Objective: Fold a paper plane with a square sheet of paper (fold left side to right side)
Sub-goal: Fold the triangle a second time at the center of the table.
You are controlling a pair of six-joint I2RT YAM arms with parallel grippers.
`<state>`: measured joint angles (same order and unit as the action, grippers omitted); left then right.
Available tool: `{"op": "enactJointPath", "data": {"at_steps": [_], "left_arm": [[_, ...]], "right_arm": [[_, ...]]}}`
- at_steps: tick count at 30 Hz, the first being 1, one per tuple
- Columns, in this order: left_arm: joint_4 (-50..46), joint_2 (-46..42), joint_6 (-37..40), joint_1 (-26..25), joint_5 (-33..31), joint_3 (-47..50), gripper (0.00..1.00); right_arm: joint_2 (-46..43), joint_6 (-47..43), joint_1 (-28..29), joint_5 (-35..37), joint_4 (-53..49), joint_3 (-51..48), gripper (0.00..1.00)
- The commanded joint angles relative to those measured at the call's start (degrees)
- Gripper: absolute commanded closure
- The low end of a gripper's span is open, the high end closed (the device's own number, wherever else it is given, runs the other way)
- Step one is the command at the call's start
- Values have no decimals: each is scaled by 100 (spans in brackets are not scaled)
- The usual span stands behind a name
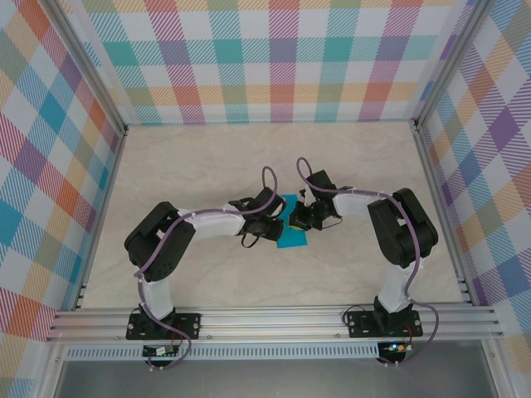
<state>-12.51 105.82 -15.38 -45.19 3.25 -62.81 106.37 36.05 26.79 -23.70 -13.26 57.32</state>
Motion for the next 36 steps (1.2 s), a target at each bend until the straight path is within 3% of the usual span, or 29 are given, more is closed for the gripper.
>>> {"op": "enactJointPath", "data": {"at_steps": [1, 5, 7, 14, 25, 36], "left_arm": [[-99, -639, -43, 84, 121, -19, 74], [147, -1135, -199, 107, 159, 413, 60], [320, -1333, -261, 129, 304, 691, 59], [1232, -1331, -610, 31, 2052, 1015, 63], [1150, -297, -549, -47, 1973, 396, 67], [870, -240, -579, -27, 1680, 472, 70]], "right_arm": [[178, -122, 38, 281, -294, -195, 95], [174, -136, 37, 300, -332, -178, 95], [166, -141, 37, 301, -340, -169, 95], [174, -153, 35, 309, -367, -151, 94], [174, -152, 36, 297, -401, -125, 94], [139, -169, 38, 274, -421, -107, 94]]}}
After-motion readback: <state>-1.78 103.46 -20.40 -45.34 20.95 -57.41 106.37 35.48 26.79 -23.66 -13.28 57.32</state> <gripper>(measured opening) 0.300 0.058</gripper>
